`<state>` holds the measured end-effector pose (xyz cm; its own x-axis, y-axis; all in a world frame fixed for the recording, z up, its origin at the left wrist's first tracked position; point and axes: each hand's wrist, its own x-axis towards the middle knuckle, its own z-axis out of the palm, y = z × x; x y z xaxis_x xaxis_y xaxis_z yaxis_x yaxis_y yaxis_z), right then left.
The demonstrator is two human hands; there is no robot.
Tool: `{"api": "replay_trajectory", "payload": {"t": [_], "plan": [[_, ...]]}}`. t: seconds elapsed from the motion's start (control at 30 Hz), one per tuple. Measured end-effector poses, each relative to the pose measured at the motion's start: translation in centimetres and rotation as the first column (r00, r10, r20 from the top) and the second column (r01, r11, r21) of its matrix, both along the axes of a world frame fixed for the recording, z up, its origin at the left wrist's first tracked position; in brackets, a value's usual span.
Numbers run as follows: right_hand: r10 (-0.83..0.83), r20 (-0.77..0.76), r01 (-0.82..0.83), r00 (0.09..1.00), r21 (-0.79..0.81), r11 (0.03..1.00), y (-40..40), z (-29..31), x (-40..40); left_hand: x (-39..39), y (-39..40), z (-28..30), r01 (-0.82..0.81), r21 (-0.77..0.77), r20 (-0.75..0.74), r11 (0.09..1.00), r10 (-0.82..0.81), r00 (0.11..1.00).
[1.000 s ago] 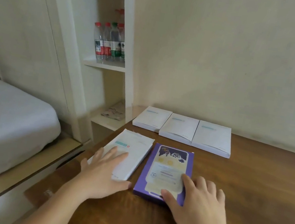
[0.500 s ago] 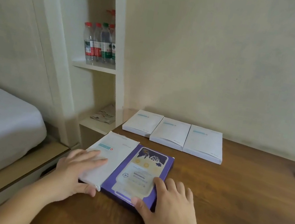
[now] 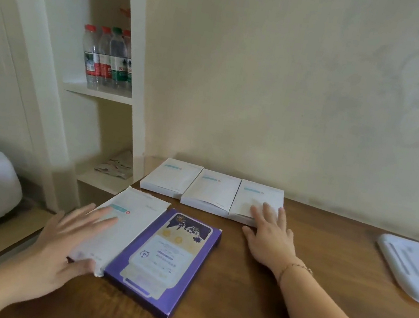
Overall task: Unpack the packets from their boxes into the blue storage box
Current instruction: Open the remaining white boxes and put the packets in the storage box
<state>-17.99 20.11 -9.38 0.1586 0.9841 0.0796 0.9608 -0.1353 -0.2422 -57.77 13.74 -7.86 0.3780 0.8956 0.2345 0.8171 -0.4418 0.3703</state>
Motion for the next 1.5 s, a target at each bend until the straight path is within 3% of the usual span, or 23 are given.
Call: {"api": "replay_trajectory", "payload": {"t": [0.1, 0.23, 0.4, 0.53, 0.67, 0.73, 0.8, 0.9, 0.97, 1.07, 1.13, 1.17, 1.23, 1.37, 1.5], "plan": [[0.057, -0.026, -0.057, 0.998, 0.002, 0.998, -0.2, 0.1, 0.3, 2.9, -1.3, 0.6, -0.033, 0.111, 0.165, 0.993, 0.014, 0.986], [0.058, -0.081, -0.059, 0.995, -0.013, 0.998, -4.6, 0.7, -0.3, 10.4, -4.0, 1.6, -0.017, 0.090, 0.279, 0.996, -0.009, 0.960], [0.083, 0.024, -0.084, 0.996, 0.025, 0.996, -16.0, -0.4, -1.5, 19.5, -6.8, 0.1, 0.006, -0.014, 0.103, 1.000, -0.004, 0.995], [0.153, 0.053, -0.151, 0.987, -0.040, 0.988, -23.4, -0.2, -1.4, 23.8, -8.0, -1.3, -0.028, -0.211, -0.001, 0.977, 0.028, 1.000], [0.200, -0.063, -0.205, 0.978, -0.075, 0.976, -25.8, 0.2, -0.4, 25.7, -8.7, -1.8, -0.063, -0.313, -0.059, 0.948, 0.047, 0.997], [0.136, -0.219, -0.129, 0.966, 0.048, 0.991, -25.3, 0.4, 0.4, 26.1, -8.8, -1.7, -0.091, -0.303, -0.039, 0.949, 0.083, 0.996], [-0.049, -0.262, 0.078, 0.964, 0.102, 0.992, -24.1, 0.4, 1.5, 26.3, -8.7, -1.6, -0.112, -0.323, 0.013, 0.940, 0.123, 0.992], [-0.190, -0.233, 0.166, 0.954, -0.120, 0.979, -22.3, 0.8, 2.0, 26.6, -9.0, -1.6, -0.125, -0.344, 0.014, 0.931, 0.138, 0.990], [-0.175, -0.323, 0.151, 0.930, -0.097, 0.984, -21.8, 0.8, 1.6, 26.6, -9.4, -1.4, -0.109, -0.390, 0.080, 0.914, 0.151, 0.985], [-0.121, -0.567, 0.219, 0.815, 0.108, 0.970, -22.8, 1.1, 1.4, 26.1, -10.4, -0.3, -0.011, -0.446, 0.431, 0.895, 0.225, 0.874], [-0.048, -0.763, 0.266, 0.645, 0.165, 0.950, -24.1, 1.4, 1.5, 25.4, -11.6, 0.9, 0.115, -0.420, 0.722, 0.900, 0.255, 0.643], [-0.005, -0.807, 0.250, 0.591, 0.178, 0.952, -24.7, 1.6, 1.5, 25.1, -12.2, 1.2, 0.156, -0.403, 0.790, 0.902, 0.257, 0.556], [0.045, -0.812, 0.173, 0.581, 0.178, 0.969, -25.7, 1.8, 1.4, 24.6, -13.4, 1.2, 0.184, -0.347, 0.853, 0.920, 0.227, 0.470], [0.082, -0.802, 0.112, 0.592, 0.182, 0.977, -27.4, 2.7, 1.0, 24.5, -15.7, 0.7, 0.197, -0.194, 0.898, 0.961, 0.093, 0.430], [0.086, -0.732, 0.183, 0.675, 0.280, 0.942, -29.1, 3.2, 0.1, 24.7, -16.9, 0.5, 0.125, -0.065, 0.893, 0.990, 0.002, 0.449]]}}
